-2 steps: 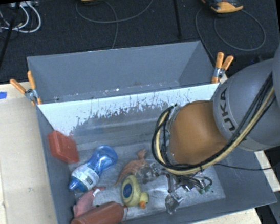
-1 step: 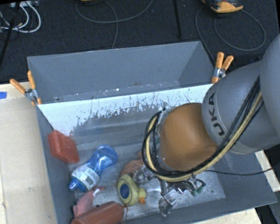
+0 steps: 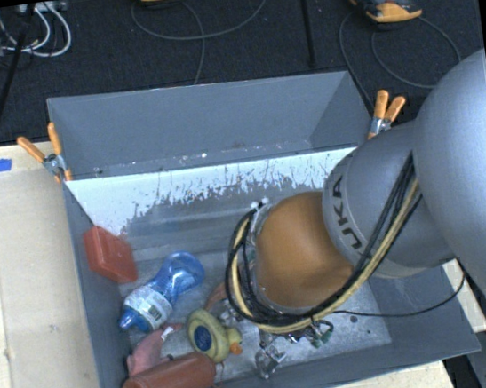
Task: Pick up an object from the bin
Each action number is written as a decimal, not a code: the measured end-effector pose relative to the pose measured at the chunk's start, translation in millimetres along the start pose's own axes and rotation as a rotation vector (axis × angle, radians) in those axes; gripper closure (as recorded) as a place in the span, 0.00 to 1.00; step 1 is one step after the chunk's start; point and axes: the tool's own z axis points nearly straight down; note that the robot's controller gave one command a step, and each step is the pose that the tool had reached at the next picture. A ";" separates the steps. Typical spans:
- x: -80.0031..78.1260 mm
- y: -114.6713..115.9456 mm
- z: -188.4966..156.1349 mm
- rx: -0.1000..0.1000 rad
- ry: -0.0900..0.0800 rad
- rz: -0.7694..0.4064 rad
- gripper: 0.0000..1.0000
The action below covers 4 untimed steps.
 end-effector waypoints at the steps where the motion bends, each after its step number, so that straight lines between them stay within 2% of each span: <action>1: -0.8 -4.3 11.5 0.003 -0.015 -0.130 0.00; 2: -8.2 3.1 9.4 0.001 0.003 0.057 0.00; 3: -2.6 2.2 1.5 -0.001 0.007 0.179 0.00; 4: -5.3 9.1 -1.6 0.002 0.002 0.073 0.00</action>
Offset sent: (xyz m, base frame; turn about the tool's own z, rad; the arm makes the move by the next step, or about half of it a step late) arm 0.0100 0.0233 -0.0056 0.2075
